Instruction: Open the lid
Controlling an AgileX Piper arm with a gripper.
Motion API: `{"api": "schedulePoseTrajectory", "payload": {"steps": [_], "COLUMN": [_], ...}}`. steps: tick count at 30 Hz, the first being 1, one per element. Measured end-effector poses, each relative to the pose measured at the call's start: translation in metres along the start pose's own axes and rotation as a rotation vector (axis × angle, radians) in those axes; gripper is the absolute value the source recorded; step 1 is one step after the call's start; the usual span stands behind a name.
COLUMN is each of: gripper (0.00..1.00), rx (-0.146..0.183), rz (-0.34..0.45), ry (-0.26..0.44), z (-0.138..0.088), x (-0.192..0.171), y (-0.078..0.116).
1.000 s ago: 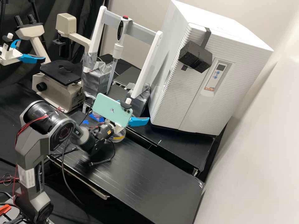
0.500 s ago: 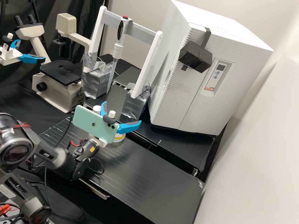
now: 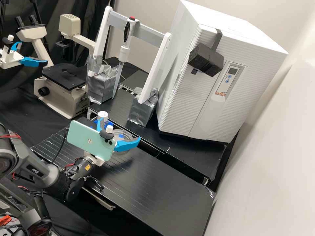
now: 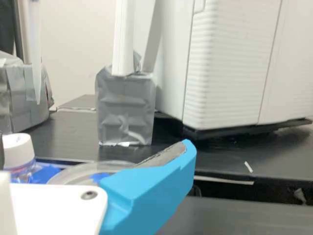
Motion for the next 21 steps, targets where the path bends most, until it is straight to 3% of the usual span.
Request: {"api": "schedulePoseTrajectory", "payload": {"steps": [8, 20, 21], "gripper": [1.00, 1.00, 0.00], "rx": [-0.008, -0.009, -0.009], "rz": [-0.060, -0.041, -0.041], "ry": [-0.016, -0.047, -0.047], "z": [0.0049, 0.0097, 0.0097], "x": [0.0045, 0.0039, 0.0039], "y": [-0.0099, -0.0070, -0.0070]}}
